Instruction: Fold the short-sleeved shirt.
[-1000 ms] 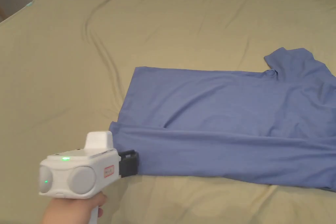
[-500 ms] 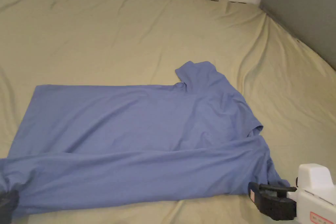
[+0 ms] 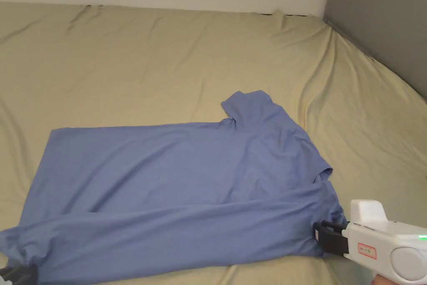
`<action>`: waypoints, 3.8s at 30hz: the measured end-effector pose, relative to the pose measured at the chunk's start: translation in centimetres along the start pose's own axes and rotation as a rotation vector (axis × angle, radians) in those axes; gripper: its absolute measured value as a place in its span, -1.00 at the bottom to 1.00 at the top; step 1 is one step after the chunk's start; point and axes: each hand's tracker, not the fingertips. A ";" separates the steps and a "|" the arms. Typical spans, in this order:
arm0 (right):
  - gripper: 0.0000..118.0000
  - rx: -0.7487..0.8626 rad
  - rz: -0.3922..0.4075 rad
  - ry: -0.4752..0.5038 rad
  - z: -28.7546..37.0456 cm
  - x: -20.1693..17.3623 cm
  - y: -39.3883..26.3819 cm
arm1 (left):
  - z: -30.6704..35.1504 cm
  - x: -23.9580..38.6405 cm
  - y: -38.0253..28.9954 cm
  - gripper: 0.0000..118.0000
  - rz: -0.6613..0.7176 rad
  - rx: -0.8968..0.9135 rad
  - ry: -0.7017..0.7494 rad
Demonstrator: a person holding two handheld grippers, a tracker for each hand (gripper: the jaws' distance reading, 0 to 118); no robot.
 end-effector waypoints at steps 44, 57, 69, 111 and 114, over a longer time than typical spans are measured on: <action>-0.76 0.425 0.122 -0.016 17.2 -4.2 -1.7 | 12.5 1.1 1.3 -0.84 -0.037 0.311 -0.004; -0.97 0.429 0.197 0.034 11.5 -9.2 8.8 | -10.6 -1.6 19.2 -0.61 -0.055 0.086 0.076; -0.96 0.297 0.185 0.040 6.4 -6.3 10.2 | -14.8 -2.2 16.0 -1.00 -0.053 0.025 0.153; -0.95 0.127 0.227 0.098 18.1 1.4 1.2 | 13.2 -5.9 0.5 -1.00 -0.008 0.174 -0.075; -0.95 0.053 0.221 0.064 16.5 1.6 -2.7 | 12.4 -6.8 -2.5 -1.00 0.003 0.119 -0.084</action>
